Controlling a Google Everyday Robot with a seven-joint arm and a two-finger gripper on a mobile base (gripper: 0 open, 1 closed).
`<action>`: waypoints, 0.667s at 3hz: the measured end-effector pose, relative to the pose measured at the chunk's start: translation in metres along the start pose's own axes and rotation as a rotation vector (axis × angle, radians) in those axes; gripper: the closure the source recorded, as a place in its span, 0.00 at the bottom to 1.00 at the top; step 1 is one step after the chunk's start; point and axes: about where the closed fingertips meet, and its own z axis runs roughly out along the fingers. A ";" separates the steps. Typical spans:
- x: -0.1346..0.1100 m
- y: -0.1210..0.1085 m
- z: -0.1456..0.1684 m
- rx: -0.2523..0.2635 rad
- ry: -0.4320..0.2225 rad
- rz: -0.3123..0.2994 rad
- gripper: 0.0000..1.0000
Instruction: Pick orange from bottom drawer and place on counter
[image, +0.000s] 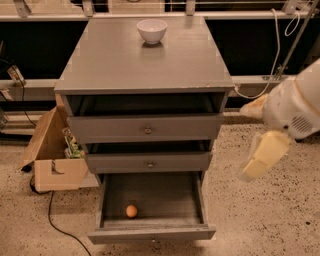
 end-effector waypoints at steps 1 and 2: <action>-0.009 0.022 0.069 -0.098 -0.179 0.092 0.00; -0.025 0.026 0.079 -0.119 -0.252 0.128 0.00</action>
Offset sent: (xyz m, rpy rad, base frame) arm -0.0056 0.0393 -0.0538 0.1890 0.0623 -0.0254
